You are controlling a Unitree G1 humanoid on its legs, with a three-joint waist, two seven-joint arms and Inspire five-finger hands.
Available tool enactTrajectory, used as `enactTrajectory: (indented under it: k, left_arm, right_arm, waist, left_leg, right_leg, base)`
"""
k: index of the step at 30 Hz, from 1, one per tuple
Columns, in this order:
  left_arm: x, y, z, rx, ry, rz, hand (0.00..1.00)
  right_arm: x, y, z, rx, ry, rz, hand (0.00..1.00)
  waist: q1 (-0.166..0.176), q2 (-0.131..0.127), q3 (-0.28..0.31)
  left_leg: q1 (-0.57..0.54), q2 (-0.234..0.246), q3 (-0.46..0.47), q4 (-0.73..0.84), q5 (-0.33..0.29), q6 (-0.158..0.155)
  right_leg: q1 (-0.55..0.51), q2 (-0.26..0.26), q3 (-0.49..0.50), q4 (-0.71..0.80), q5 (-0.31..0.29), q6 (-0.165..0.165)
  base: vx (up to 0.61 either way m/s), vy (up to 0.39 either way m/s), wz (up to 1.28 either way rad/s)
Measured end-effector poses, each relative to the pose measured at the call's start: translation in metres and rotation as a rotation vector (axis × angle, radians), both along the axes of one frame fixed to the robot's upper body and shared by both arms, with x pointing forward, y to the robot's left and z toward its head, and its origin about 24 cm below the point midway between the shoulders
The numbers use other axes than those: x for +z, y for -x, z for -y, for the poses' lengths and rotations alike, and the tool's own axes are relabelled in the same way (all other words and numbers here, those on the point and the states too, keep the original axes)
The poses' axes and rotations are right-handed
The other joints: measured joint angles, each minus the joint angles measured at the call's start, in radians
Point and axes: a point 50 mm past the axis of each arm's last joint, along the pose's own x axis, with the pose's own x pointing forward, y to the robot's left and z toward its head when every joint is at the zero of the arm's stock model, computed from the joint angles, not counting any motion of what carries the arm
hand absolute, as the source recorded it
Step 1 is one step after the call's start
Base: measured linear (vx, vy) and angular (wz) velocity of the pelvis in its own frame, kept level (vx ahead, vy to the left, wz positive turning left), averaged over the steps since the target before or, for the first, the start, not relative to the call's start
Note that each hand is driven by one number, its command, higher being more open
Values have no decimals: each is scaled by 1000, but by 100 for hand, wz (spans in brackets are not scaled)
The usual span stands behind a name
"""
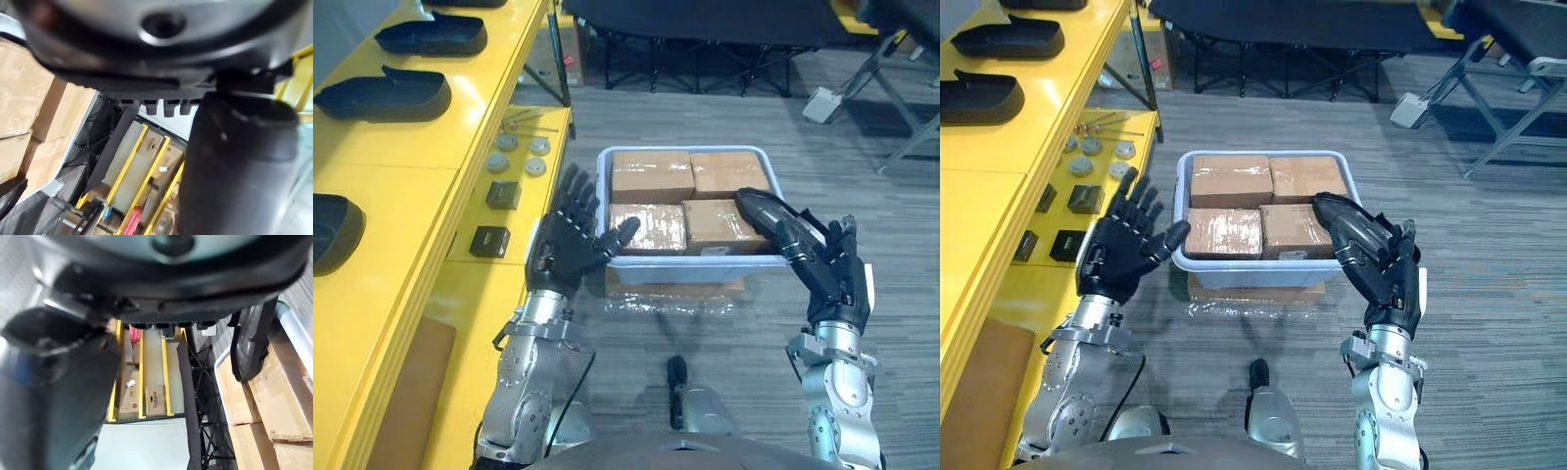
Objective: Walk over and take three plastic housings, then place them on the shelf
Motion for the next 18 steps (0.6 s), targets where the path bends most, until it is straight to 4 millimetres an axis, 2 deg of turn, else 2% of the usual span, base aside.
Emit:
enactTrajectory:
  k: [1,2,3,4,5,6,7,8,9,10,11,12,13,14,15,16,17,18]
  left_arm:
    - [-1,0,-2,7,-5,-4,100]
    - [-1,0,-3,10,-8,-2,100]
    - [1,1,-5,30,-6,6,100]
    - [1,1,-6,36,-8,11,100]
    - [2,1,-8,54,-8,19,100]
    - [3,1,-10,74,-4,26,100]
    - [4,1,-12,90,-2,29,100]
    - [6,-1,-14,129,22,28,100]
    - [2,-5,-15,153,75,-2,100]
    - [-4,-7,-13,152,106,-35,100]
    - [-11,-8,-11,146,113,-77,100]
    - [-20,-8,-8,127,107,-125,100]
    - [-24,-6,-7,115,105,-145,100]
    - [-29,0,-3,91,114,-165,100]
    - [-29,4,3,61,133,-166,100]
    - [-28,6,4,50,147,-164,100]
    - [-25,8,6,36,156,-148,100]
    - [-22,9,6,26,157,-128,100]
  right_arm:
    - [-3,0,-6,23,-16,-7,100]
    - [-6,0,-10,41,-24,-15,100]
    - [-9,0,-13,71,-22,-29,100]
    - [-10,2,-14,81,-22,-34,100]
    - [-12,4,-14,99,-22,-44,100]
    - [-13,4,-15,111,-22,-46,100]
    - [-12,4,-15,121,-21,-44,100]
    - [-10,1,-16,138,-15,-32,100]
    - [-8,-8,-14,154,15,-26,100]
    - [-8,-10,-11,156,55,-39,100]
    - [-8,-11,-8,151,88,-53,100]
    - [-8,-10,-1,137,118,-69,100]
    - [-7,-10,2,134,131,-74,100]
    - [-2,-11,9,122,166,-69,100]
    - [6,-12,19,98,207,-57,100]
    - [10,-14,23,89,225,-52,100]
    - [19,-20,27,76,251,-27,100]
    - [21,-22,30,55,254,-29,100]
  waist:
    - [-2,8,1]
    - [1,25,10]
    - [-2,29,11]
    - [-3,35,14]
    - [-10,34,14]
    - [-16,21,6]
    - [-17,16,2]
    - [-18,-16,-18]
    - [-19,4,-8]
    - [-23,4,-7]
    - [-22,6,-4]
    - [-23,13,3]
    - [-22,12,6]
    - [-9,14,4]
    - [7,31,-4]
    - [9,41,-7]
    - [6,61,-8]
    - [5,68,-10]
  left_leg:
    - [2,10,7,4,-10,8]
    - [2,23,13,4,-13,10]
    - [2,48,3,3,-12,-5]
    - [-2,57,-9,-1,-12,-21]
    - [-1,73,-44,-19,1,-49]
    - [-3,82,-64,-35,12,-68]
    - [-11,87,-81,-43,25,-74]
    - [-27,108,-110,-56,55,-109]
    - [-52,143,-148,-65,103,-91]
    - [-76,155,-163,-55,145,-65]
    - [-94,165,-161,-31,190,-21]
    - [-113,177,-147,12,247,36]
    - [-115,177,-142,25,266,38]
    - [-105,145,-149,19,233,-17]
    - [-100,92,-159,-14,204,-60]
    - [-97,64,-158,-39,194,-68]
    - [-87,17,-149,-107,190,-62]
    - [-64,-11,-126,-186,187,-52]
  right_leg:
    - [1,-3,-6,4,-10,-3]
    - [-16,-5,-9,48,-24,-35]
    - [-55,-11,38,167,-46,-51]
    - [-53,-13,57,191,-47,-35]
    - [-30,-22,63,199,-56,30]
    - [-7,-36,40,187,-72,58]
    - [6,-41,23,174,-91,68]
    - [30,-28,-18,137,-165,71]
    - [23,12,-70,151,-160,44]
    - [27,24,-95,150,-172,23]
    - [46,30,-123,144,-182,5]
    - [95,37,-154,118,-188,-12]
    - [118,37,-160,104,-188,-27]
    - [138,35,-155,78,-185,-39]
    - [137,36,-140,46,-173,-50]
    - [133,39,-131,30,-164,-52]
    - [128,50,-122,-1,-145,-54]
    - [123,64,-105,-28,-129,-53]
  base:
    - [-124,40,-22]
    - [-90,32,-13]
    - [-22,-6,5]
    - [11,-94,39]
    - [82,-206,57]
    - [83,-191,60]
    - [180,-350,55]
    - [142,-311,56]
    - [181,-455,65]
    - [90,-298,62]
    - [141,-450,72]
    - [125,-367,61]
    - [137,-383,37]
    - [82,-223,-15]
    - [72,-185,-34]
    - [54,-105,-44]
    - [41,-45,-44]
    - [30,-20,-40]
